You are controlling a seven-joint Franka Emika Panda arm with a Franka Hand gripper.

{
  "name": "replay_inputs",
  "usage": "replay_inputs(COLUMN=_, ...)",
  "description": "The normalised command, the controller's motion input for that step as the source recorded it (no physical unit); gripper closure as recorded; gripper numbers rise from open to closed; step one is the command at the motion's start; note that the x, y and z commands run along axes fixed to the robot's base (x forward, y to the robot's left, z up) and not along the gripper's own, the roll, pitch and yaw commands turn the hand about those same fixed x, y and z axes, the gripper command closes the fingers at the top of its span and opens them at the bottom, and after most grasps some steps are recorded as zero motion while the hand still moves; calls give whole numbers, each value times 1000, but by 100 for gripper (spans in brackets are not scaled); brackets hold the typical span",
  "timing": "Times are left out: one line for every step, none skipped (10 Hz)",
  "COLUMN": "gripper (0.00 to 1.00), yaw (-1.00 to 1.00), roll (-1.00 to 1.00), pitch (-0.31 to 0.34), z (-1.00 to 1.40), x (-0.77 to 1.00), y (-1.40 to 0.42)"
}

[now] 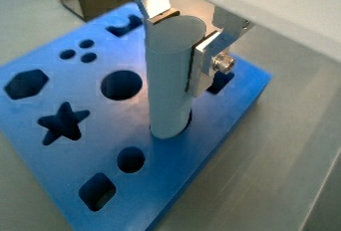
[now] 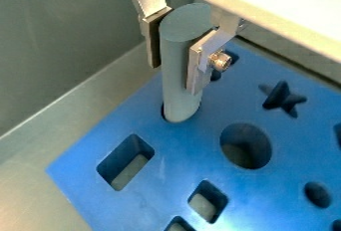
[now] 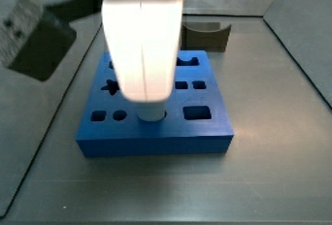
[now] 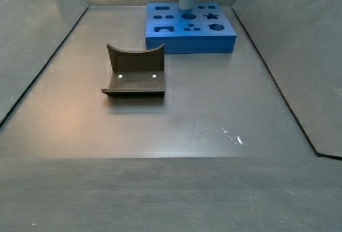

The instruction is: Insert the oval object.

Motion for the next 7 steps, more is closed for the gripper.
replay_inputs(gripper=100, yaw=-400, roll=6, pitch=0, z=-546, x=0, y=0)
replay_inputs(gripper=100, yaw=-363, roll=60, pitch=0, z=-589, x=0, y=-3)
replay_inputs(gripper=100, yaw=-309, roll=80, pitch=3, z=-566, x=29, y=-29)
replay_inputs(gripper=100, yaw=-257, roll=79, pitch=7, z=-480, x=60, y=-23)
replay_inputs(gripper=100, yaw=-106, roll=0, pitch=-9, z=-194, x=0, y=0)
replay_inputs(gripper=100, yaw=0, roll=-49, pitch=0, z=0, x=0, y=17)
replay_inputs(gripper=100, yaw=0, roll=0, pitch=0, z=0, x=0, y=0)
